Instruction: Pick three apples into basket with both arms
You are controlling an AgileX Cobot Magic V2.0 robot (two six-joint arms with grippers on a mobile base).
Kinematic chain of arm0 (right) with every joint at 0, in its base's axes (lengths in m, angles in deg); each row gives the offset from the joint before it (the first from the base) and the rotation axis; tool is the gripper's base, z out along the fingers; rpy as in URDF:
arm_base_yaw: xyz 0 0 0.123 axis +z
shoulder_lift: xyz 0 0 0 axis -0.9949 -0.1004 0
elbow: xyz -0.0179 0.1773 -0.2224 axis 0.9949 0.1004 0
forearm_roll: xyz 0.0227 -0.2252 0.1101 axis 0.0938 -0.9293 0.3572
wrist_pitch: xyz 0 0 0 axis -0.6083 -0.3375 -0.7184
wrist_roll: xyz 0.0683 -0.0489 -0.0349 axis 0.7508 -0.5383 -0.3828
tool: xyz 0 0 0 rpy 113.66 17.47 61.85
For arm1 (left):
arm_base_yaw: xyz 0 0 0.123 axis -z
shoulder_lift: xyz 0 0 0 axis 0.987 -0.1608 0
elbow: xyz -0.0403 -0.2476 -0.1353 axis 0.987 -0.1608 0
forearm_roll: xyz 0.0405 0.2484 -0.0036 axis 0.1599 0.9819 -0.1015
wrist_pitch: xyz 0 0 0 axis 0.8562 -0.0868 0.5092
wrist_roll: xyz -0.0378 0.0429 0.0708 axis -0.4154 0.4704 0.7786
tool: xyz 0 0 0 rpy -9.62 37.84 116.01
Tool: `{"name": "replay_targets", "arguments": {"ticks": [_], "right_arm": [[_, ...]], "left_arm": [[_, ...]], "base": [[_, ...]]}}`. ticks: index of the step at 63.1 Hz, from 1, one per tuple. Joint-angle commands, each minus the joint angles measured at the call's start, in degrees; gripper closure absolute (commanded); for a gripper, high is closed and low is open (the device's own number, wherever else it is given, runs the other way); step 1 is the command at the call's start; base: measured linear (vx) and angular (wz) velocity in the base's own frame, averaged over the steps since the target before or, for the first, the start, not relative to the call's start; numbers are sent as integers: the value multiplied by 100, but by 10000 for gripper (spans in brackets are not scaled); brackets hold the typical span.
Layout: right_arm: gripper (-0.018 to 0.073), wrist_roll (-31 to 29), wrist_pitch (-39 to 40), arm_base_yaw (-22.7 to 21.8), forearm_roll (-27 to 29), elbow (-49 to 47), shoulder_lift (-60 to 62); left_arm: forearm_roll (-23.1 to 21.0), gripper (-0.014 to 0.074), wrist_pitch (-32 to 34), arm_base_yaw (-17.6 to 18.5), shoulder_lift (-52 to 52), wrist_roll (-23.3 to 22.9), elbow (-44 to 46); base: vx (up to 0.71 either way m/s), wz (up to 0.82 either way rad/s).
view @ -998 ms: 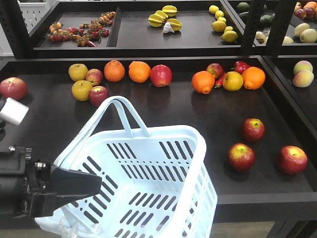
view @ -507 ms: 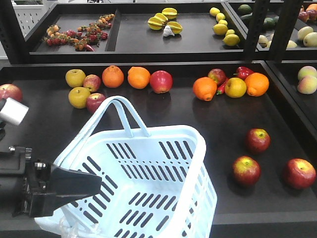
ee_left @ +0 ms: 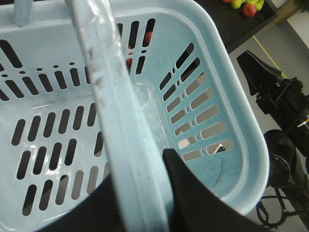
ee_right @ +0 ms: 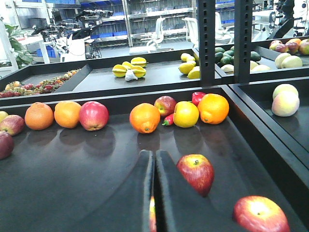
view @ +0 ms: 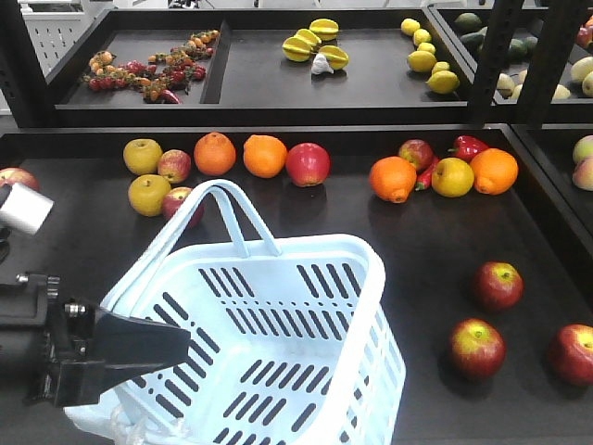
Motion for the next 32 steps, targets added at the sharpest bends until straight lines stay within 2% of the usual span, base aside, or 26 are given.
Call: {"name": "replay_targets", "arguments": {"ticks": [1, 32], "right_arm": [[561, -23, 433, -42, -59, 86, 59], [561, -23, 433, -42, -59, 86, 59]], "left_arm": [[-466, 604, 143, 36, 81, 19, 168], [-466, 604, 143, 36, 81, 19, 168]], "base": [[9, 2], [8, 2]]}}
